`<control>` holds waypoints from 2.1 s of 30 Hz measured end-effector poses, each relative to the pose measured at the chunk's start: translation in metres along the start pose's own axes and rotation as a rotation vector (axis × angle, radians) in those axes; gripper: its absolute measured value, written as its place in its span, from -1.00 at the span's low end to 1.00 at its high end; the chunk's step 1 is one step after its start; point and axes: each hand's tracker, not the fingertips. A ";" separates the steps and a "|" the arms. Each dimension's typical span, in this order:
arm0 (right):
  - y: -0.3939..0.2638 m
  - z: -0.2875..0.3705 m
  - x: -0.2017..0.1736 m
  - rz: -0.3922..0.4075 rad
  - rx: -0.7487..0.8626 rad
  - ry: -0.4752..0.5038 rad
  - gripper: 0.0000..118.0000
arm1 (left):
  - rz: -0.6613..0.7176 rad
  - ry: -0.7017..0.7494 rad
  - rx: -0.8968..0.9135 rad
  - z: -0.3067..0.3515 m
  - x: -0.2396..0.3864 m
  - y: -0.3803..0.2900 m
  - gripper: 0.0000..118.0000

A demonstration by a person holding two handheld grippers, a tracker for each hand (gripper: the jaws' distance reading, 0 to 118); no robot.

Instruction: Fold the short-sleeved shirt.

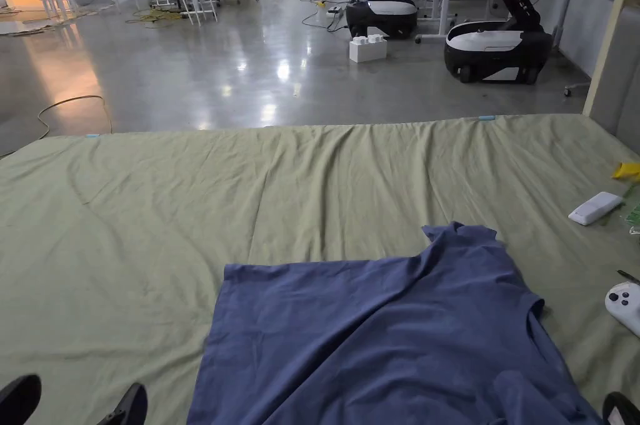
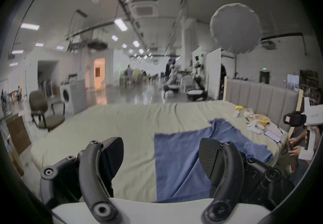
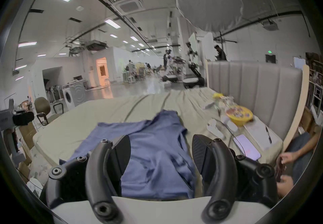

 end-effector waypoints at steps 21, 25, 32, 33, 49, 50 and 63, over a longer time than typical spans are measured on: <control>0.021 0.006 -0.033 0.069 0.049 0.057 -1.00 | -0.069 -0.066 -0.043 0.000 0.014 0.010 -1.00; 0.015 0.003 -0.033 0.043 0.023 0.058 -1.00 | 0.034 -0.089 -0.226 -0.028 -0.009 -0.020 -0.99; -0.005 -0.001 -0.029 0.068 -0.080 0.067 -1.00 | 0.213 -0.156 -0.554 -0.078 -0.051 -0.135 -0.04; -0.007 -0.002 -0.028 0.064 -0.093 0.066 -1.00 | 0.204 -0.151 -0.582 -0.084 -0.052 -0.148 -0.04; -0.031 -0.014 -0.003 0.010 -0.211 -0.051 -0.96 | 0.092 -0.198 -0.794 -0.130 -0.038 -0.171 -0.82; -0.036 -0.018 0.006 0.005 -0.224 -0.068 -0.81 | 0.090 -0.195 -0.802 -0.133 -0.037 -0.171 -0.82; -0.117 -0.097 0.081 -0.056 -0.543 -0.037 0.35 | 0.037 -0.173 -0.886 -0.149 -0.025 -0.168 -0.82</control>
